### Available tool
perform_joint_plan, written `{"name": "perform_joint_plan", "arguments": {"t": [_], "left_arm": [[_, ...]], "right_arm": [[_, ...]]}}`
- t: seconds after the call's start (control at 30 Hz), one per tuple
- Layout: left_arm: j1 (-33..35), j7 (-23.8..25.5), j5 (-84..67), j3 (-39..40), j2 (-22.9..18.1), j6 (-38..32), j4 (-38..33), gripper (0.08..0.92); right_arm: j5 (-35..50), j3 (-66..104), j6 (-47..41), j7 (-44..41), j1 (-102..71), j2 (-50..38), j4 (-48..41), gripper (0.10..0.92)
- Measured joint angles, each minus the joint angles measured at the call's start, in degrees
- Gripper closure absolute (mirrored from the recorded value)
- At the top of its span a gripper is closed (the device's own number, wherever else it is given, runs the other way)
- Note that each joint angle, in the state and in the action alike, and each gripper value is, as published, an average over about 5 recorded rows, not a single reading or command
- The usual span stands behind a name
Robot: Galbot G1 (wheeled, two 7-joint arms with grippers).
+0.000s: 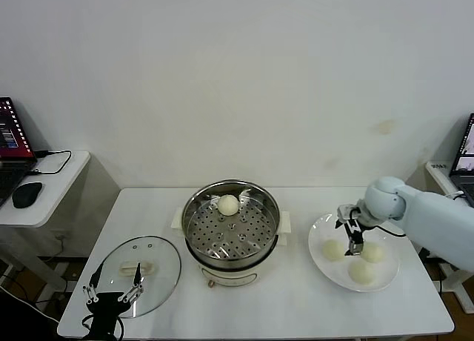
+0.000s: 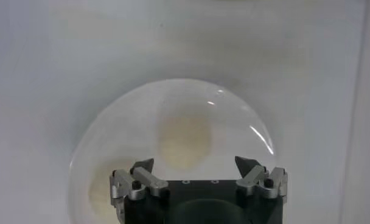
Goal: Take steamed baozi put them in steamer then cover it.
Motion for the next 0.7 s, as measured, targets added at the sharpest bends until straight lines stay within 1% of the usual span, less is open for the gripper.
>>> {"name": "perform_joint_plan", "arguments": {"t": [0.27,0.4,0.5,0.7], "left_arm": [[-0.03,0.22,-0.03,0.23,0.04,-0.04,0.02,0.177],[-0.10,0.21,-0.04,0.24,-0.04,-0.04,0.03,0.177],[-0.10,0.21,-0.07,0.24,-0.04,-0.05,0.12,0.177],[-0.16,0.19,-0.10,0.32,-0.18,-0.05,0.28,0.177]], "right_arm": [[-2.04,2.75,0.53,0.66,-3.72,2.51,-2.85,0.205],[-2.93,3.75,0.66,0.91,-5.03,3.70,-4.07,0.221],[-3.56,4.35,0.65,0.99,-5.85,4.25,-4.79,0.247],[-4.72,5.46,0.56,1.07,-6.90,4.75,-5.71,0.325]]}}
